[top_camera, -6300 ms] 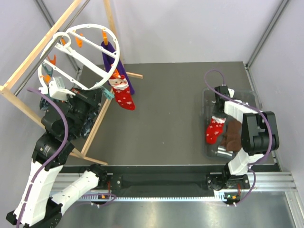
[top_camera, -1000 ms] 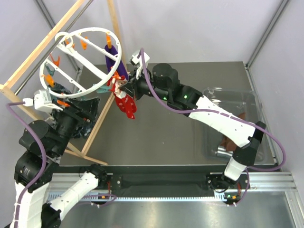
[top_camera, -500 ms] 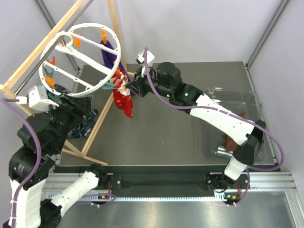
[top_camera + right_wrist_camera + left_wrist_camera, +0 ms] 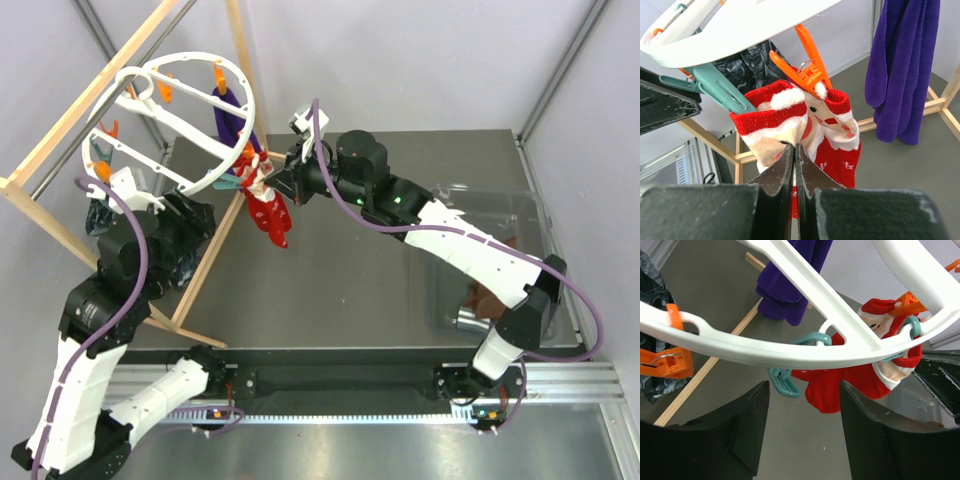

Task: Clip the socks to the hanger
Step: Open the clamp at the hanger.

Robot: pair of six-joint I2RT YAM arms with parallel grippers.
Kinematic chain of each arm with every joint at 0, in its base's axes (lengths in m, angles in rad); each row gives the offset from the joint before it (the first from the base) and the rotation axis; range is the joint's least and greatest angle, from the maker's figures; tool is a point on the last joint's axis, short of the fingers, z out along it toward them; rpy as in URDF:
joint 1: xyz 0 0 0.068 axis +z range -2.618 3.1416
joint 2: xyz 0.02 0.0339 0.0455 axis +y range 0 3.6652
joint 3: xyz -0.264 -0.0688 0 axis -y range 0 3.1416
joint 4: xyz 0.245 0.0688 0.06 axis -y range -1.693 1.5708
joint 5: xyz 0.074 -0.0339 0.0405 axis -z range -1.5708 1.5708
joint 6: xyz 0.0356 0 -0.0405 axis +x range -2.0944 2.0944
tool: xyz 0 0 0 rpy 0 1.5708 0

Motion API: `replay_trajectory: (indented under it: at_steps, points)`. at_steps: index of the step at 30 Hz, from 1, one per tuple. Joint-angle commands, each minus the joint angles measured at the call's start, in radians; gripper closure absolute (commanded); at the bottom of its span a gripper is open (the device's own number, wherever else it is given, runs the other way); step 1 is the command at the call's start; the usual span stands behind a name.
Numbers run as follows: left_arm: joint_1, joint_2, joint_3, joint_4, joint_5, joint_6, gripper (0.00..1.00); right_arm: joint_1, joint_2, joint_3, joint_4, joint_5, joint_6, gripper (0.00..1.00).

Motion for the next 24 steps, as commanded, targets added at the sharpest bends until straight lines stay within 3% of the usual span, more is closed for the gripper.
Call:
replay_trajectory:
  at_steps: [1, 6, 16, 22, 24]
  points:
    - [-0.001, -0.004, -0.018, 0.108, -0.03, 0.044, 0.39, -0.012, -0.052, 0.005, 0.045, -0.018, 0.012, 1.0]
    - [-0.001, -0.005, -0.025, 0.147, -0.05, 0.09, 0.55, -0.012, -0.061, -0.004, 0.038, -0.013, 0.013, 1.0]
    - [-0.001, -0.028, -0.014, 0.124, -0.101, 0.159, 0.56, -0.012, -0.049, 0.014, 0.03, -0.018, 0.024, 1.0]
    - [-0.001, -0.022, 0.001, 0.124, -0.049, 0.195, 0.81, -0.011, -0.038, 0.033, 0.012, -0.018, 0.024, 1.0]
    - [-0.001, -0.014, 0.007, 0.125, -0.021, 0.202, 0.85, -0.012, -0.039, 0.034, 0.004, -0.022, 0.024, 1.0]
